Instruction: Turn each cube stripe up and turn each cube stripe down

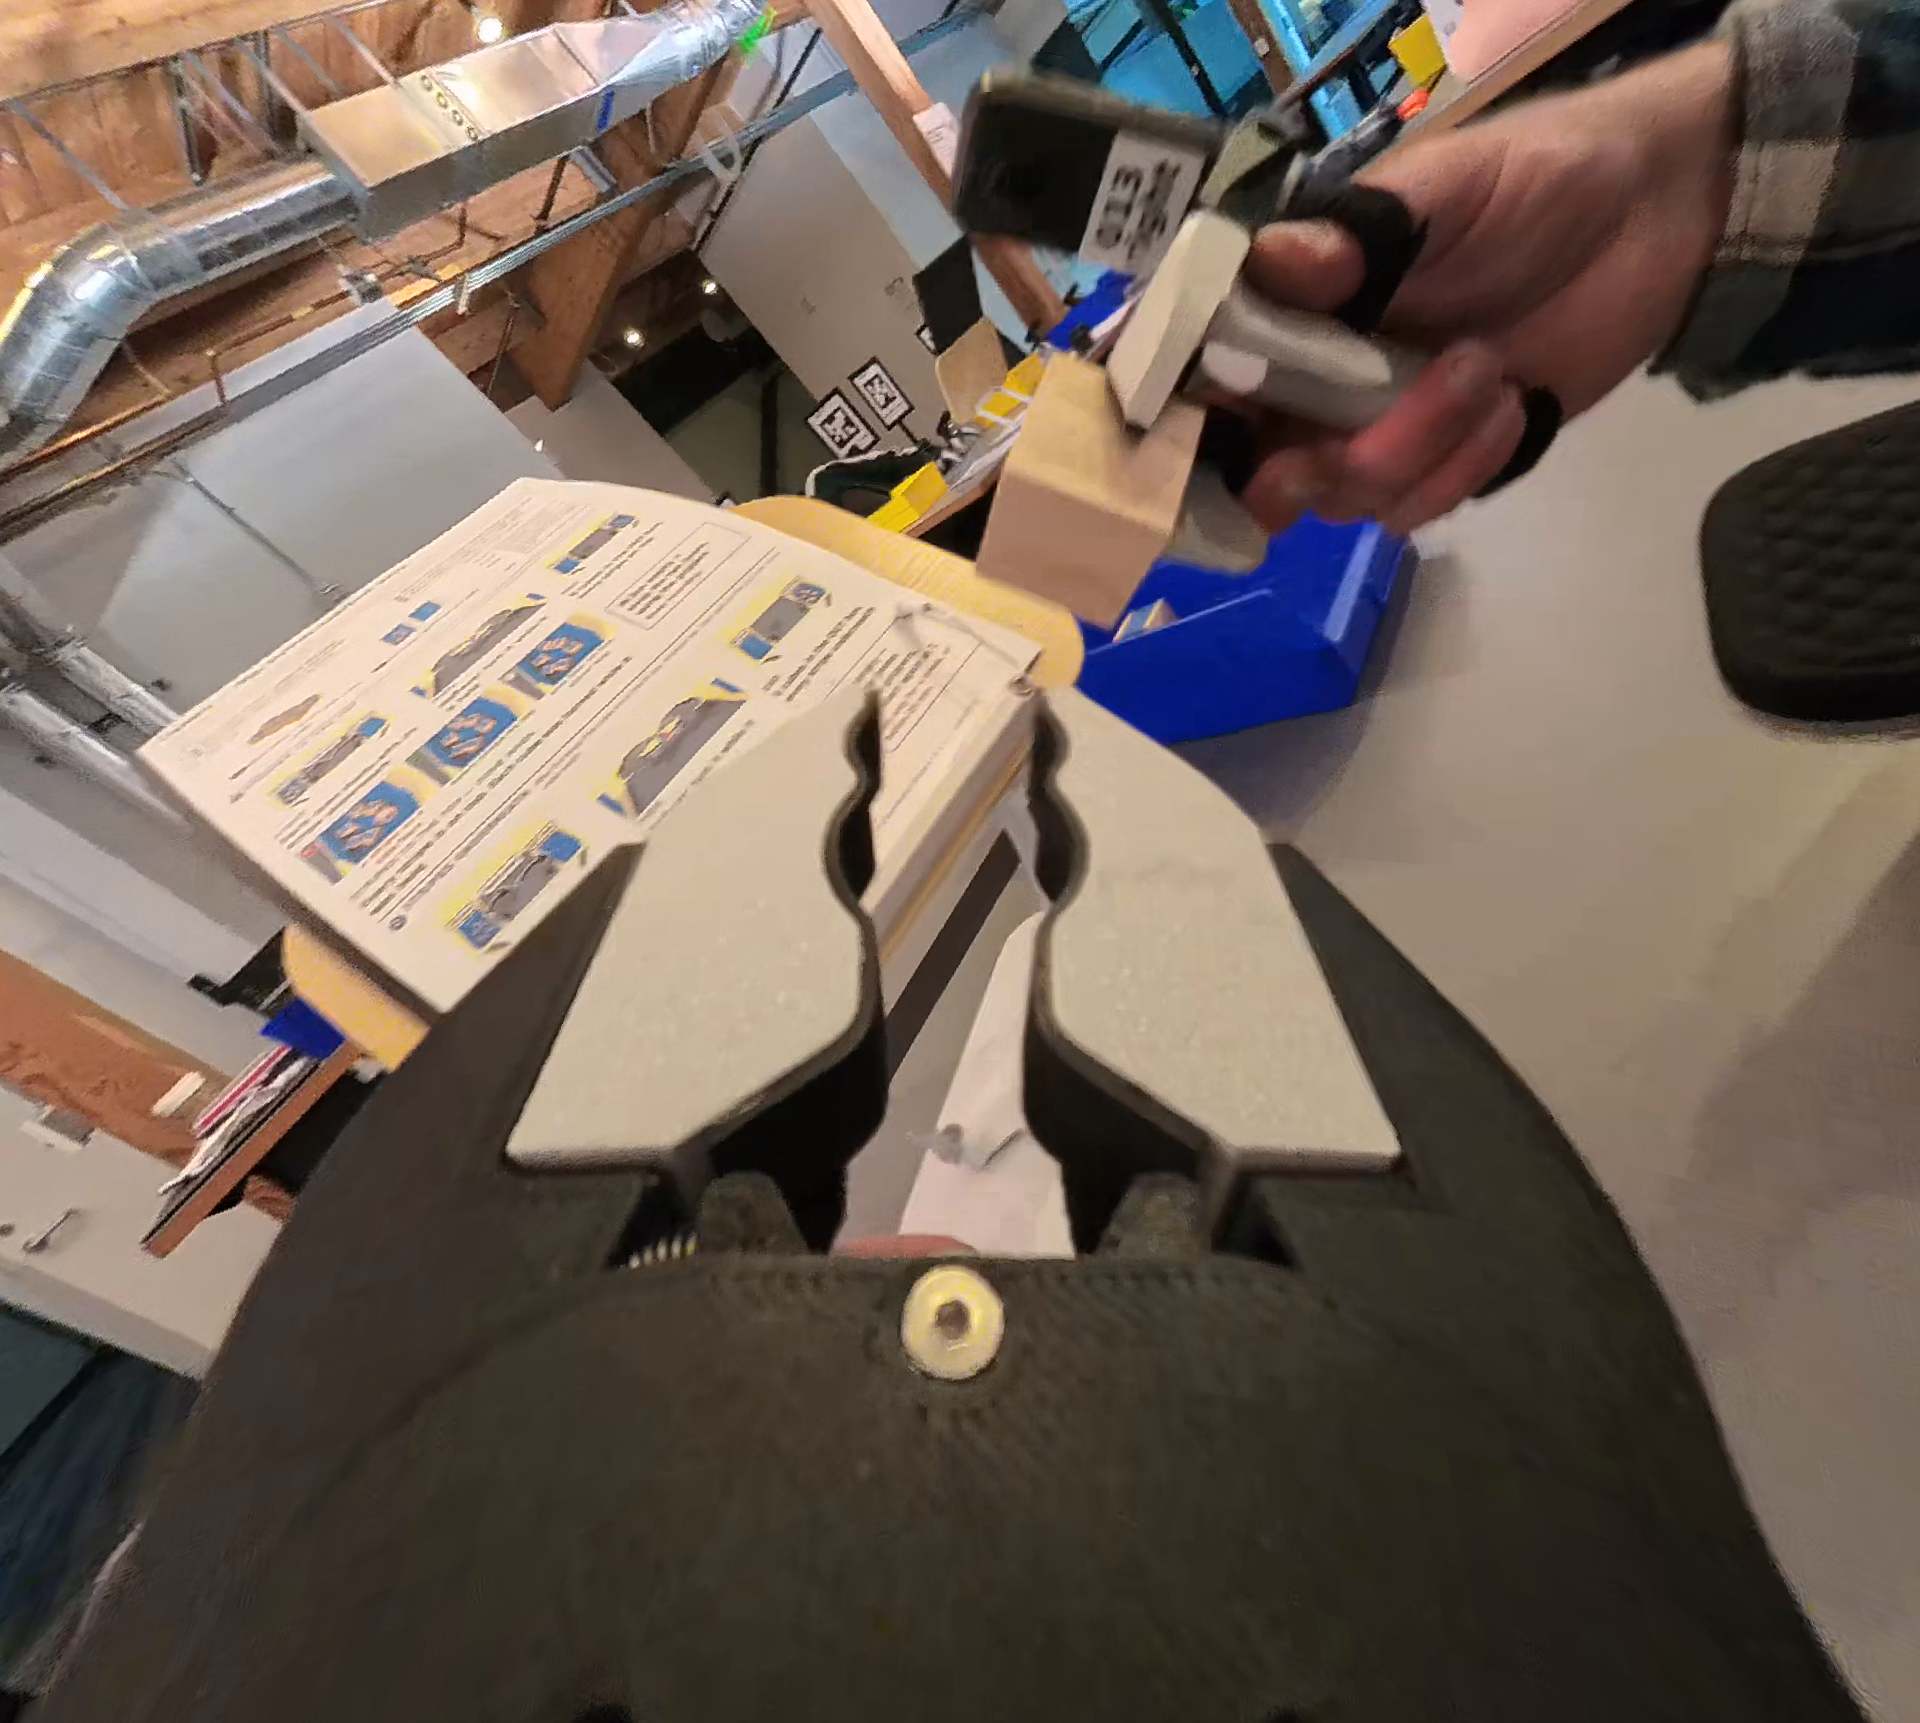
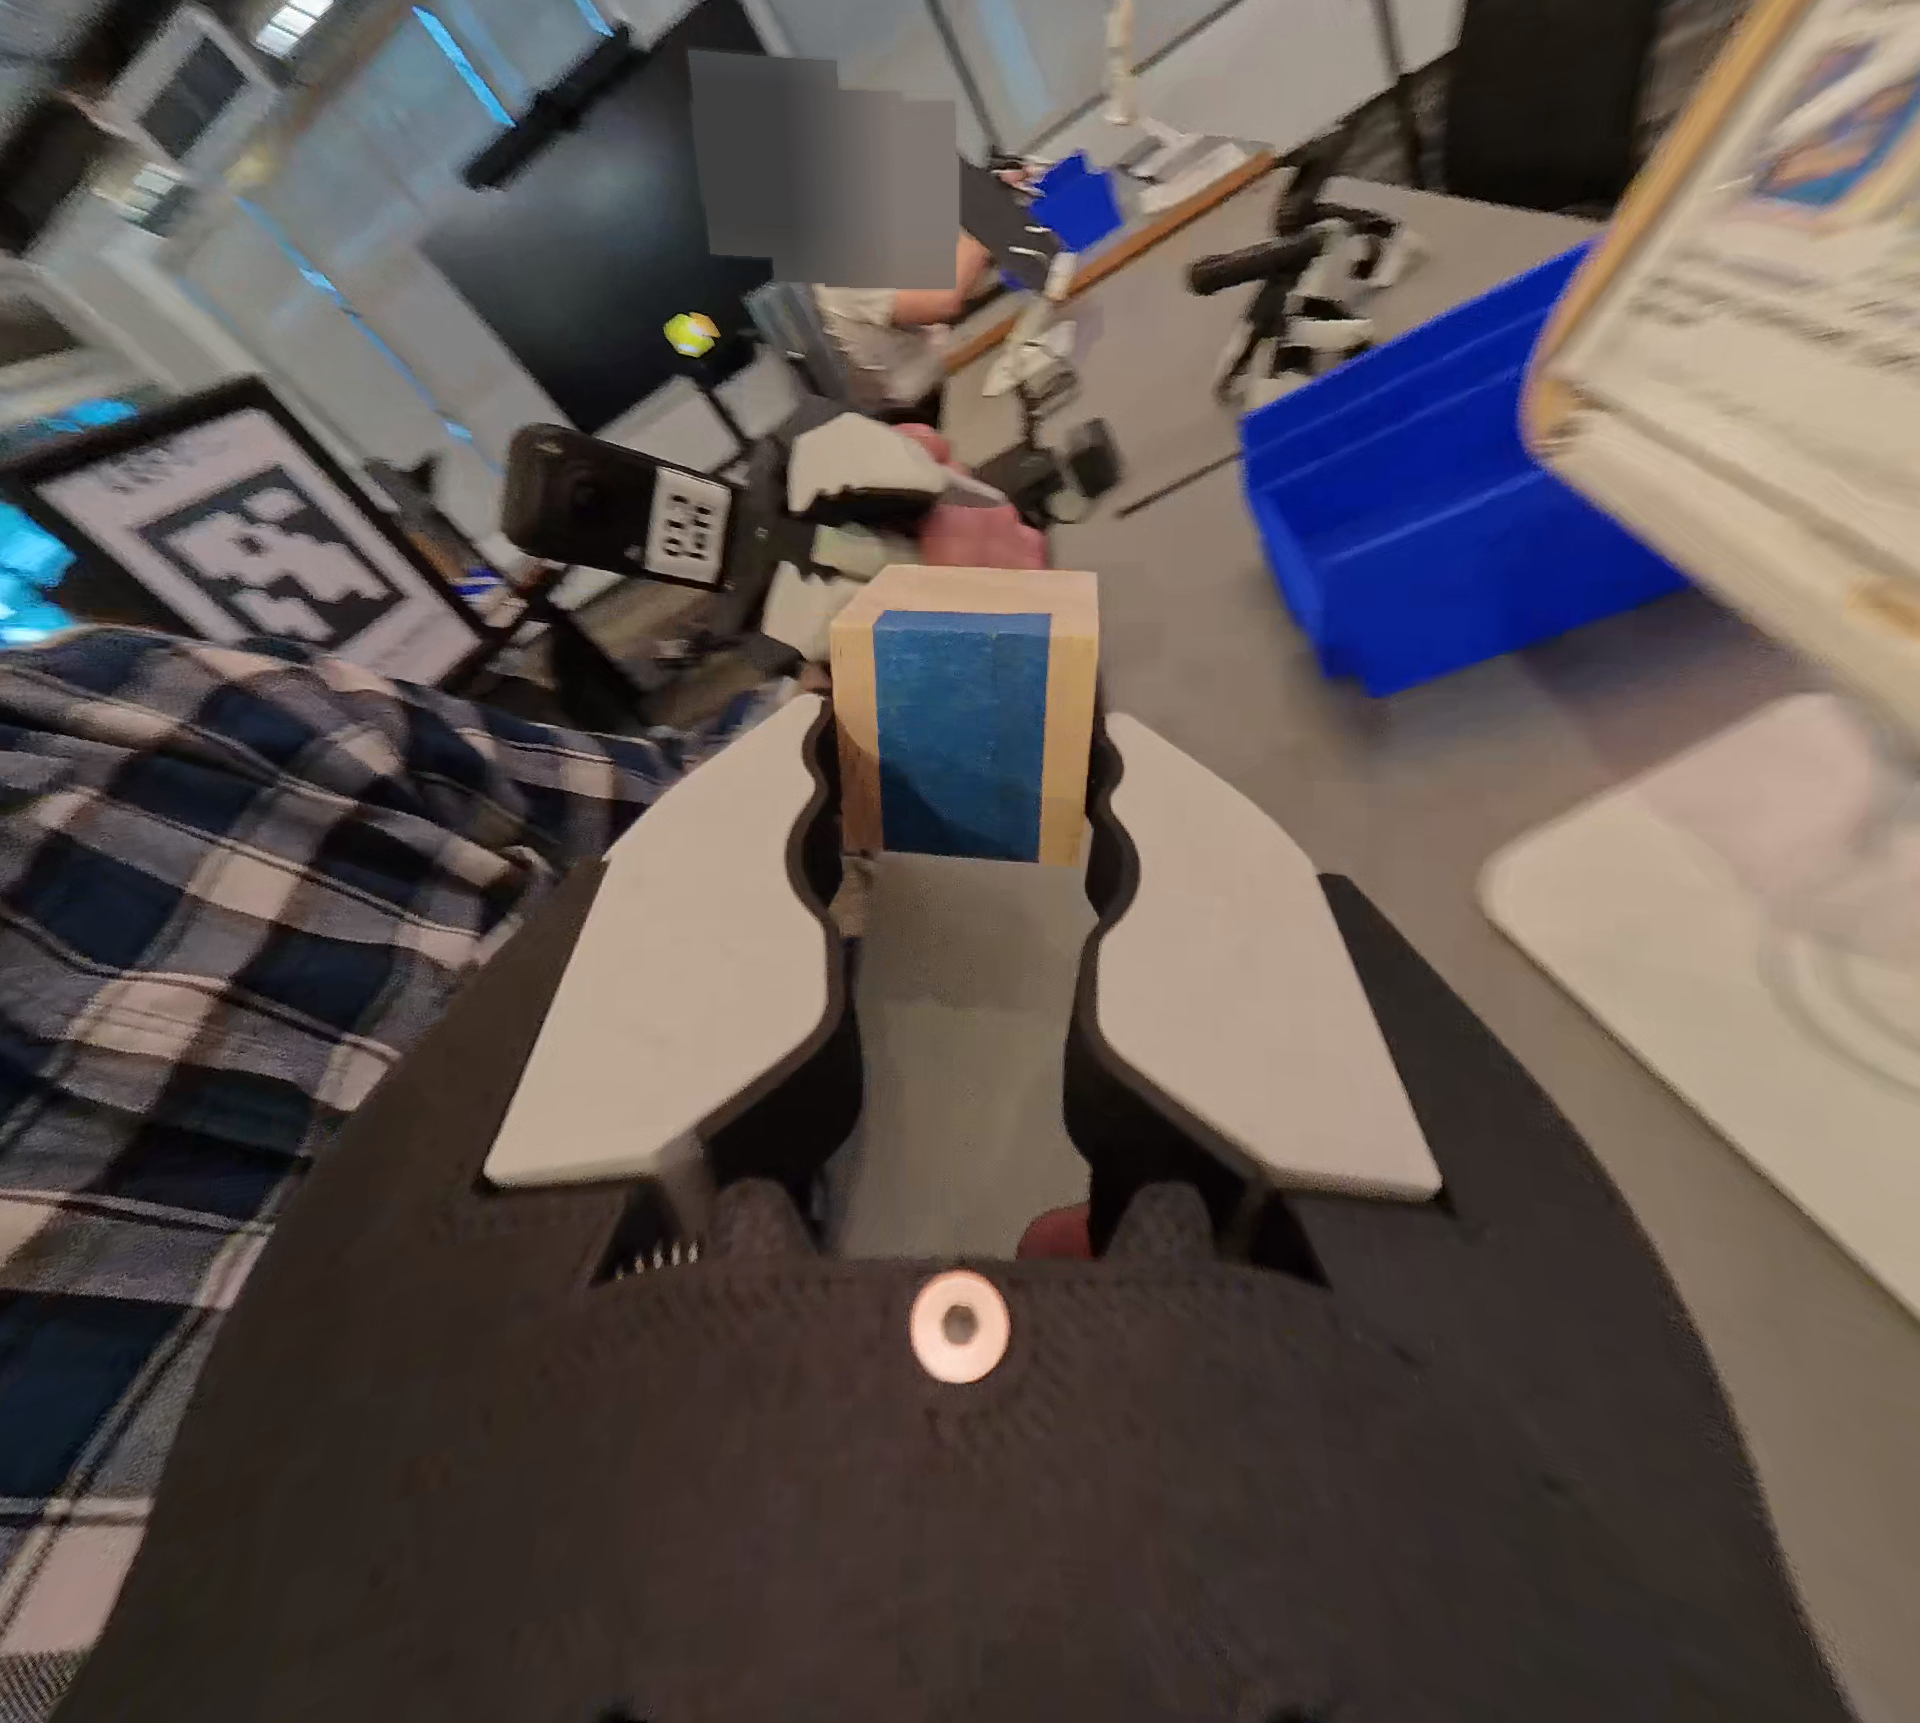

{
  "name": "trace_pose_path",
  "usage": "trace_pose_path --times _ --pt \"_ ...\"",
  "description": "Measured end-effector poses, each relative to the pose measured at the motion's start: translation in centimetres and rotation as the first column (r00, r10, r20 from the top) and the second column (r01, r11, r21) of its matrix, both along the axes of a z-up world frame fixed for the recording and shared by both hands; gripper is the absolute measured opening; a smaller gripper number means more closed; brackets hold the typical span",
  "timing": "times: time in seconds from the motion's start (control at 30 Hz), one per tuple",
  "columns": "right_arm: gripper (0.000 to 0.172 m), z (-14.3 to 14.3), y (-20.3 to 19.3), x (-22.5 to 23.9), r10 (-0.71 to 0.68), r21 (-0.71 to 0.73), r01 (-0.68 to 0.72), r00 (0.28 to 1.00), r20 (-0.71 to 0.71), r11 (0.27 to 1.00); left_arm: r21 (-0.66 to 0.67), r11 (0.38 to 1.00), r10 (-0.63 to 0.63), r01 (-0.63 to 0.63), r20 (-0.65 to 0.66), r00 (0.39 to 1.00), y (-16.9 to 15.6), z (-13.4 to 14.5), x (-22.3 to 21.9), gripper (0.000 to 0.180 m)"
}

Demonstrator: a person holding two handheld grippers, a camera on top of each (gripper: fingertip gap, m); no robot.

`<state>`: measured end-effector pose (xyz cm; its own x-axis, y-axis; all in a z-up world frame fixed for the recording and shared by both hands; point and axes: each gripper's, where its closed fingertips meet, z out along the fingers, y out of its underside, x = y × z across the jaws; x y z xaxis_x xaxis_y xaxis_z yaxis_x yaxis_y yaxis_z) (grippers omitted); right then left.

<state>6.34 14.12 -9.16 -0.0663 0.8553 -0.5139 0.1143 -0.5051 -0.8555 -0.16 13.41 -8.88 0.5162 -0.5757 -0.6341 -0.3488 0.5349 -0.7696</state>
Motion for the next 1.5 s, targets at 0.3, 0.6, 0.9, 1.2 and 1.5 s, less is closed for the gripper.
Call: trace_pose_path --times 0.3,0.6,0.9,1.2,1.5 --pt "0.045 -0.9 11.0 13.2 -0.492 0.329 0.393 0.811 0.317 0.859 -0.091 0.97 0.221 -0.228 -0.076 0.972 3.8 -3.0 -7.5 0.0" --pt "0.046 -4.2 18.1 21.8 -0.666 0.472 0.471 0.544 0.509 0.745 -0.177 0.89 0.41 -0.421 -0.092 0.907 8.5 -7.9 -15.2 0.0" --pt "0.046 -11.3 21.9 26.4 -0.621 0.537 0.318 0.304 0.722 0.781 -0.183 0.845 0.501 -0.503 -0.058 0.863 9.6 -10.6 -18.0 0.0" --pt "0.046 -18.9 22.7 27.1 -0.431 0.304 0.428 0.238 0.871 0.851 -0.175 0.849 0.49 -0.498 -0.089 0.867 9.6 -10.6 -17.6 0.0" --pt "0.046 -23.7 25.4 26.8 -0.373 0.266 0.543 0.096 0.923 0.796 -0.168 0.853 0.482 -0.494 -0.11 0.869 9.4 -10.3 -17.0 0.0"
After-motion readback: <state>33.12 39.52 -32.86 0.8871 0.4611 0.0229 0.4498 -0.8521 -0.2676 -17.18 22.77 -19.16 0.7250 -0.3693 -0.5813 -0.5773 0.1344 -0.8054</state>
